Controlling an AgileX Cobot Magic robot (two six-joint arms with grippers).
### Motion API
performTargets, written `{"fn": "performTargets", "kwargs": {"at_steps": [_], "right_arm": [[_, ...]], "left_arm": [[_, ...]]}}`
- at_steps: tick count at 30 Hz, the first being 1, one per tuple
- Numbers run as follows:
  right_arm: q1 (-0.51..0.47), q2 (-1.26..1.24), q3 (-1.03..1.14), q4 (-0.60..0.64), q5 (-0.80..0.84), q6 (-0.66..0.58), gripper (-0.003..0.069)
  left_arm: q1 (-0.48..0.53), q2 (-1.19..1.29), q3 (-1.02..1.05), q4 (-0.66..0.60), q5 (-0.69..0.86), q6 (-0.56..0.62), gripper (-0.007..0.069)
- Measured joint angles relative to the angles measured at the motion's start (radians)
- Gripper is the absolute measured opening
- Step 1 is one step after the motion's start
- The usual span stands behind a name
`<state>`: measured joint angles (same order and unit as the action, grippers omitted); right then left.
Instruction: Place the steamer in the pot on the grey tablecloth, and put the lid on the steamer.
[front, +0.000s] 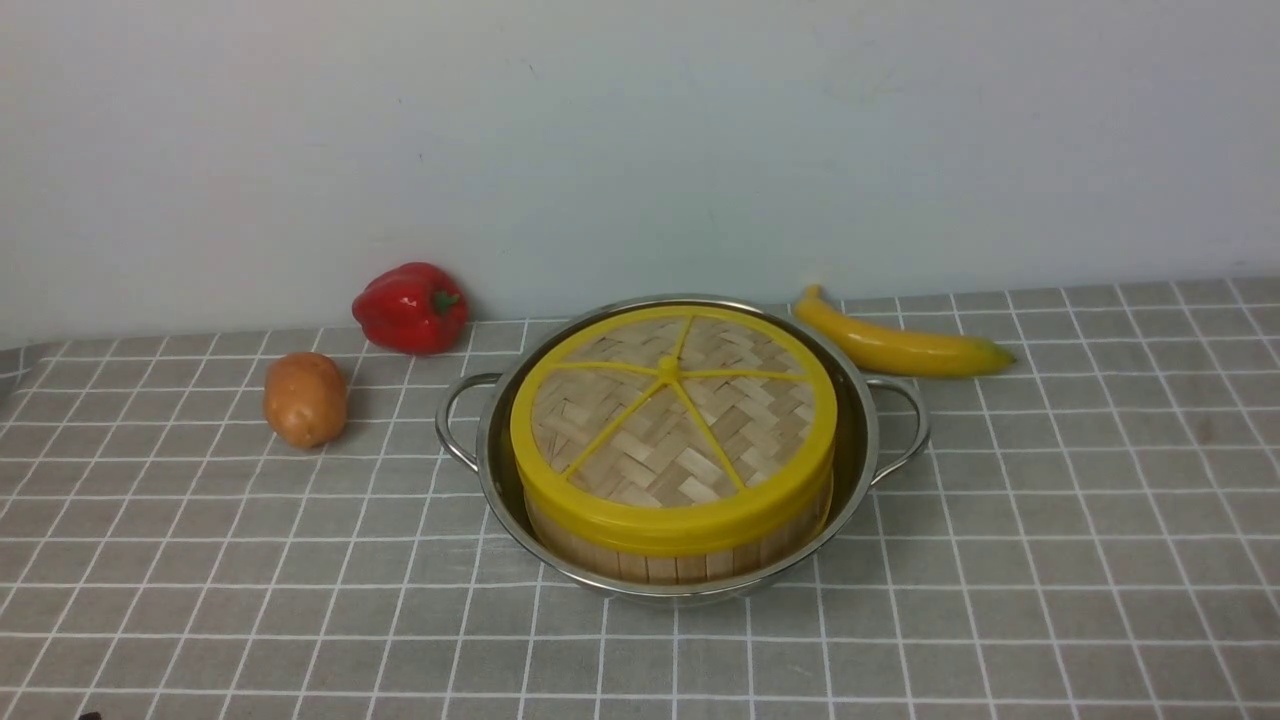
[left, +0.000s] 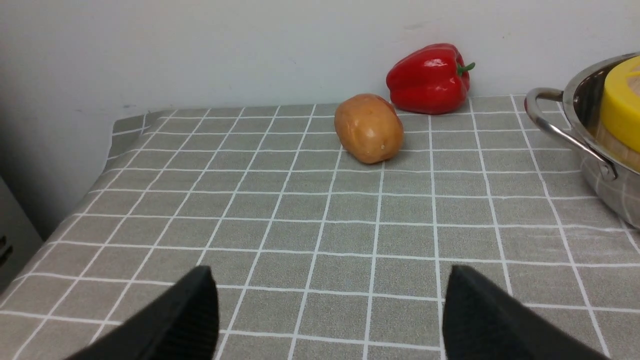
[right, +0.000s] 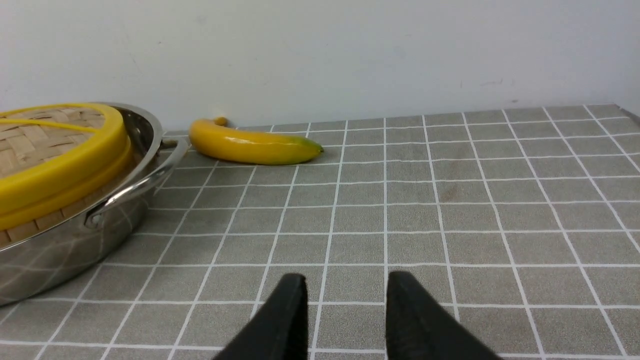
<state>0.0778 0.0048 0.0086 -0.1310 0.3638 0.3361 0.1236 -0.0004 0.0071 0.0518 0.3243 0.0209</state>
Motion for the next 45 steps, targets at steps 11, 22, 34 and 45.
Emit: {"fn": "performTargets", "kwargs": {"at_steps": [11,22,34,45], "right_arm": [[0.0,0.0,0.0,-0.117,0.0,-0.004,0.0242],[0.0,0.0,0.0,-0.139,0.0,-0.019,0.0242],[0.0,0.0,0.0,-0.131,-0.002,-0.011,0.0242],[0.0,0.0,0.0,-0.094,-0.036,-0.059,0.0242]], "left_arm": [[0.0,0.0,0.0,0.0,0.0,0.0,0.0557],[0.0,0.0,0.0,0.0,0.0,0.0,0.0557],[0.0,0.0,0.0,0.0,0.0,0.0,0.0557],[0.0,0.0,0.0,0.0,0.0,0.0,0.0557]]}}
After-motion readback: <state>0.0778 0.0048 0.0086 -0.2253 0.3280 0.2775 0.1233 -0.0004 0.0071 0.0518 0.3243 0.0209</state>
